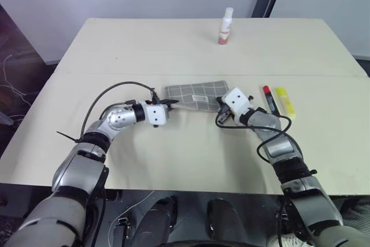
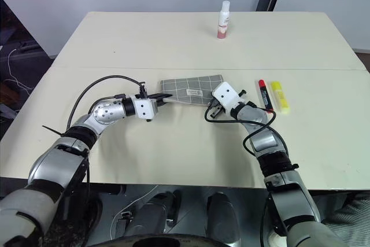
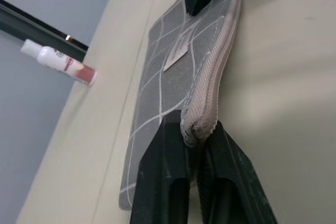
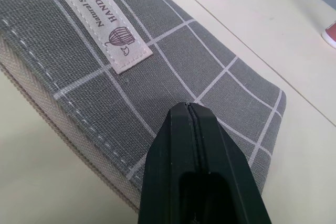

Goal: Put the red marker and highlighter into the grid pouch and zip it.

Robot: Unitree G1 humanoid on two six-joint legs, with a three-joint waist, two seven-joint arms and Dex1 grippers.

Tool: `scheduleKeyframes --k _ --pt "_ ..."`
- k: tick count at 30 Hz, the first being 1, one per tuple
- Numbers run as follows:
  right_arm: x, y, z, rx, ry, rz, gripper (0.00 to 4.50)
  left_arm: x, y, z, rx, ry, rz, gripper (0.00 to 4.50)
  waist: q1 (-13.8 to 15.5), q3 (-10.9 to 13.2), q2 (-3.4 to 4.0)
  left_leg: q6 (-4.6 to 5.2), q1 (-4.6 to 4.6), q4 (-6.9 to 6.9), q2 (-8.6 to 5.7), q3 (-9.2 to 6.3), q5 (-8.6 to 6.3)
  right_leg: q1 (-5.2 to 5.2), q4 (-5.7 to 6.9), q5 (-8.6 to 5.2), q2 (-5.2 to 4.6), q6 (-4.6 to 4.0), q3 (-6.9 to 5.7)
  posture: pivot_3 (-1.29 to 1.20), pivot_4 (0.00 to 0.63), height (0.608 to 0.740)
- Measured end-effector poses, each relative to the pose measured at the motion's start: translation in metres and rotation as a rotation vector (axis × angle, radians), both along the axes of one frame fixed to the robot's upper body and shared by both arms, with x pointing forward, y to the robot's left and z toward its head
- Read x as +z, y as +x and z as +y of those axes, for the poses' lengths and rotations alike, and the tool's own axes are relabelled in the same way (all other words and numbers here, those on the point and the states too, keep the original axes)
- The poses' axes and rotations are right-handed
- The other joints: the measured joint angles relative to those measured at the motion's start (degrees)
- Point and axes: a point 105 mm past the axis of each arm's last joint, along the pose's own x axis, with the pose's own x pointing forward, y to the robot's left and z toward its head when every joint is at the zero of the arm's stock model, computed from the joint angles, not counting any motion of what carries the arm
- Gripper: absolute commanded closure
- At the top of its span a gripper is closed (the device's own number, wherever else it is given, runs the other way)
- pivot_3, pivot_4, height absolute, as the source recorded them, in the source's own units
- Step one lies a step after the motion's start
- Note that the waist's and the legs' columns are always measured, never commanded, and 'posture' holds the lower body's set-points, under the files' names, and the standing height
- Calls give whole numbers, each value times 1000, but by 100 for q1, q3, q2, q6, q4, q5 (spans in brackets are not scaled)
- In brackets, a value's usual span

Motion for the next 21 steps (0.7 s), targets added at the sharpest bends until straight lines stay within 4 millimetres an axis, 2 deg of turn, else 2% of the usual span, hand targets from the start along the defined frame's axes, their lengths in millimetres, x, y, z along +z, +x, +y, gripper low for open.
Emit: scheduleKeyframes --k 3,7,10,11,15,21 --pt "6 -5 4 19 70 1 3694 -1 -1 2 2 -23 32 4500 -2 0 0 0 -1 -2 1 0 0 -2 0 0 0 0 1 0 150 740" --pt "25 -17 6 33 183 0 1765 -1 -4 0 -16 -32 45 4500 11 0 0 0 -6 -1 1 -1 0 -7 0 0 0 0 3 0 150 740" --pt "37 -32 -8 21 180 -5 214 -1 -6 1 -7 -45 47 4500 37 0 0 1 -10 -1 0 -2 -1 -9 -2 0 0 0 3 0 150 740" --pt "36 -37 -14 11 160 8 96 -1 -6 1 -3 -52 46 4500 37 0 0 1 -11 -1 0 -2 -1 -10 -2 0 -1 0 3 0 150 740" --pt "20 -57 -33 -34 100 113 96 -2 -8 7 26 -73 37 4500 25 0 0 1 -11 -2 4 -2 -1 -13 -2 0 0 -1 3 0 150 740" --pt "3 -61 -48 -181 93 198 96 -3 -12 6 40 -95 28 4500 32 0 0 0 -10 1 4 -1 -1 -16 -2 5 2 -8 9 0 150 740"
